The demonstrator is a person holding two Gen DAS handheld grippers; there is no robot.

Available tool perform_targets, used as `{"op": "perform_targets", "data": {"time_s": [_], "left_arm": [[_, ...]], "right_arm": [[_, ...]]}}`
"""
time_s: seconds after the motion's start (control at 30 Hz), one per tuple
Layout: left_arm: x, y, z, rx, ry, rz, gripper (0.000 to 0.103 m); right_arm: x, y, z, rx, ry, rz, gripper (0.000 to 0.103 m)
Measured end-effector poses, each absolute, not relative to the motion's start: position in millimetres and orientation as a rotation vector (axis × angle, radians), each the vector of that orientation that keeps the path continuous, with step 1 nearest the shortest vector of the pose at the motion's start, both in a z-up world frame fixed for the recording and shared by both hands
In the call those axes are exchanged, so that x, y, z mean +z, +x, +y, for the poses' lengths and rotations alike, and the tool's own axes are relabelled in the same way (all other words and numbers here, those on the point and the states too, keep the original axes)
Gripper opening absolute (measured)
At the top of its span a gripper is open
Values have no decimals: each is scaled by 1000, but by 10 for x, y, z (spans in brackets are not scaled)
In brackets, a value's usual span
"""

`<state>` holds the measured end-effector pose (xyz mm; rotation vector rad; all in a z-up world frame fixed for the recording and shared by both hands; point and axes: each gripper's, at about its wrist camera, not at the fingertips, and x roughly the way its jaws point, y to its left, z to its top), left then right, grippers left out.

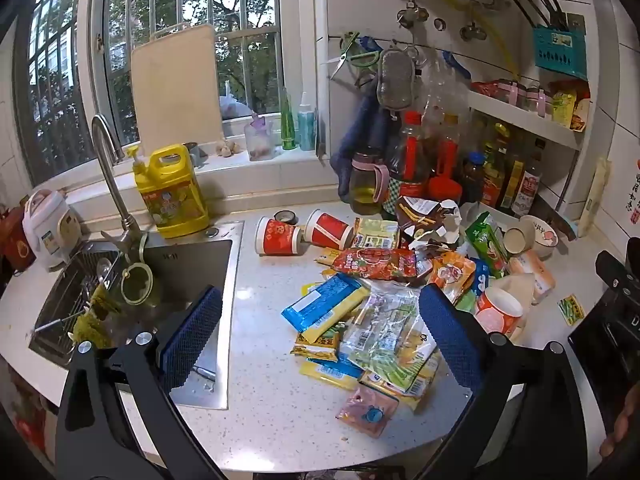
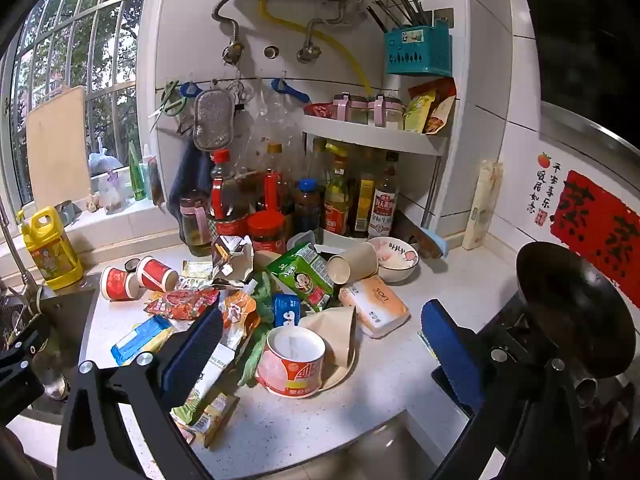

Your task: Collect trash

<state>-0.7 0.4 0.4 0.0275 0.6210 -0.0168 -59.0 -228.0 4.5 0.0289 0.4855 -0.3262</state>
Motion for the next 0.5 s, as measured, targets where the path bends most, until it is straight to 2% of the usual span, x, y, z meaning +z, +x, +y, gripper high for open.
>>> {"op": "perform_targets", "data": {"time_s": [0.5], "left_arm": [[2, -10, -1, -13, 34, 624, 96]], "right_arm": [[61, -593, -2268, -328, 26, 488, 98]]}}
